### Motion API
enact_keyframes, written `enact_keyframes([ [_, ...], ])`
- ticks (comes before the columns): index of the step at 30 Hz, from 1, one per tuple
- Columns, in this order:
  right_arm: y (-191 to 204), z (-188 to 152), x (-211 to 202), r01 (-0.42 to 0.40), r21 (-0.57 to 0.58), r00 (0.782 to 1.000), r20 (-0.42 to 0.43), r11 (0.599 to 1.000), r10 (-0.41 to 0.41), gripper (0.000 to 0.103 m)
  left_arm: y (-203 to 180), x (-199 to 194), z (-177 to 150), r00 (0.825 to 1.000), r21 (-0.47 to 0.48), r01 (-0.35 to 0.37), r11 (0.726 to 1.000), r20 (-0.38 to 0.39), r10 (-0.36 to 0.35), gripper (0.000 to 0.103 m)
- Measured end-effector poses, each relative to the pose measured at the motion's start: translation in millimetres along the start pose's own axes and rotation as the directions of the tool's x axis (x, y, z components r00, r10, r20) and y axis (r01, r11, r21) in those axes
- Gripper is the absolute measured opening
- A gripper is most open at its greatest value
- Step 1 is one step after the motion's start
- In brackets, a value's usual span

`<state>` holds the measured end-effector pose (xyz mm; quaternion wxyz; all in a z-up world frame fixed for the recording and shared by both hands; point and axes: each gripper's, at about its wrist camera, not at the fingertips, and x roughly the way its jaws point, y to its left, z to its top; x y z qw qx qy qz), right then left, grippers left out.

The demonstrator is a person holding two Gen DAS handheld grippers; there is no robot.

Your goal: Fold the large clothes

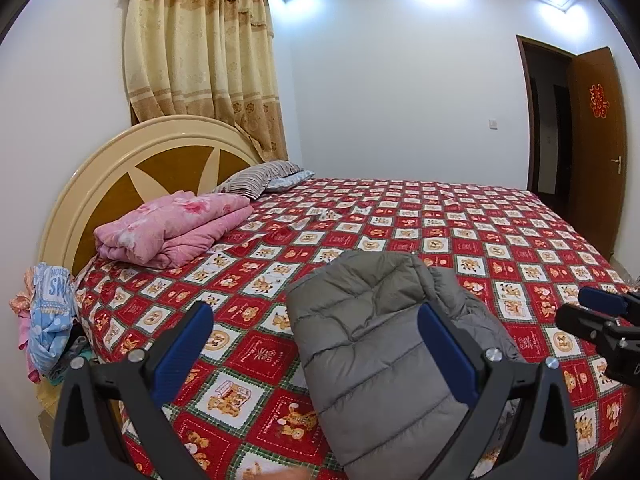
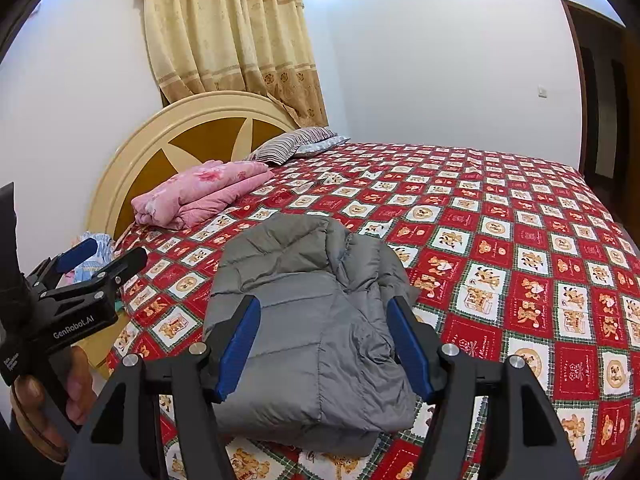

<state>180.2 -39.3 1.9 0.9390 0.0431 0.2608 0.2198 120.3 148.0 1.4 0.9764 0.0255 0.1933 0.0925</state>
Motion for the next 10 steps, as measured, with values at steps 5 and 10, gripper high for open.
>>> enact_keyframes([
  [5,-2.0,-1.8,1.0,0.010,0.002,1.000,-0.005,1.000,-0.010,0.066,-1.2,0.0,-0.4,1.000,-0.008,-0.026,1.000,0.007,0.026,0.103],
  [10,-0.5,-1.9,1.2,0.011,-0.010,1.000,-0.006,1.000,-0.011,0.066,-0.1,-8.6,-1.9,0.997,-0.010,-0.045,0.999,0.063,0.045,0.103],
])
